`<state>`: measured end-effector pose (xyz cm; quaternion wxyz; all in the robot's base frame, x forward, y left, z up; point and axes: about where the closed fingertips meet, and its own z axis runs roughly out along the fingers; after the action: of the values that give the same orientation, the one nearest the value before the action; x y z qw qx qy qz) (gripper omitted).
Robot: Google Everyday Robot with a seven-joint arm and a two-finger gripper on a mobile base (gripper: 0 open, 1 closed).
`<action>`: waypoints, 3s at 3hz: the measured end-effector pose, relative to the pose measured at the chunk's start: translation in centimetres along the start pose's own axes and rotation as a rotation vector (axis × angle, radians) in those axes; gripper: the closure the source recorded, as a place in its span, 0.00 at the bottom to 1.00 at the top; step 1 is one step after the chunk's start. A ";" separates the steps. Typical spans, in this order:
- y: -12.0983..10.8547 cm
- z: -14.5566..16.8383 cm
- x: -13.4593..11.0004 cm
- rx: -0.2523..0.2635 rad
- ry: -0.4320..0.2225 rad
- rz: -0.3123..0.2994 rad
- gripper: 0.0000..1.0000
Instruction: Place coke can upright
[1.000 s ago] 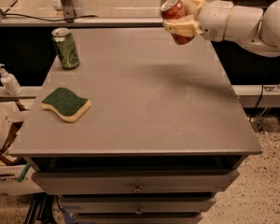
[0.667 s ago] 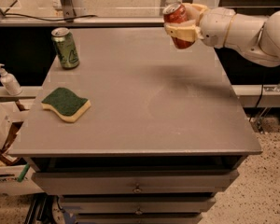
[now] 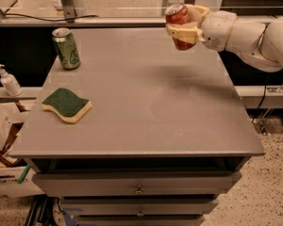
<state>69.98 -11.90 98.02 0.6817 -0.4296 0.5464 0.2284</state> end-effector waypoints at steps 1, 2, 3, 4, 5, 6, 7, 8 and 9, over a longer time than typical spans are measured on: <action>-0.2 -0.4 0.4 0.027 -0.048 0.020 1.00; -0.4 -1.1 0.8 0.047 -0.053 0.020 1.00; -0.4 -1.9 1.6 0.069 -0.042 0.032 1.00; -0.1 -2.4 2.7 0.079 -0.042 0.060 1.00; 0.1 -3.0 3.5 0.092 -0.054 0.085 1.00; 0.4 -3.5 4.2 0.106 -0.070 0.113 1.00; 0.8 -3.7 4.9 0.116 -0.084 0.137 1.00; 1.4 -4.7 6.4 0.141 -0.088 0.180 1.00; 1.6 -5.0 6.8 0.147 -0.086 0.184 1.00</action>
Offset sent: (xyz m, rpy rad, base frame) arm -0.0016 -0.0295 -0.0127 0.0772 -0.0235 -0.0604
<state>68.02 -16.32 90.89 0.7103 -0.3162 0.5692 0.2675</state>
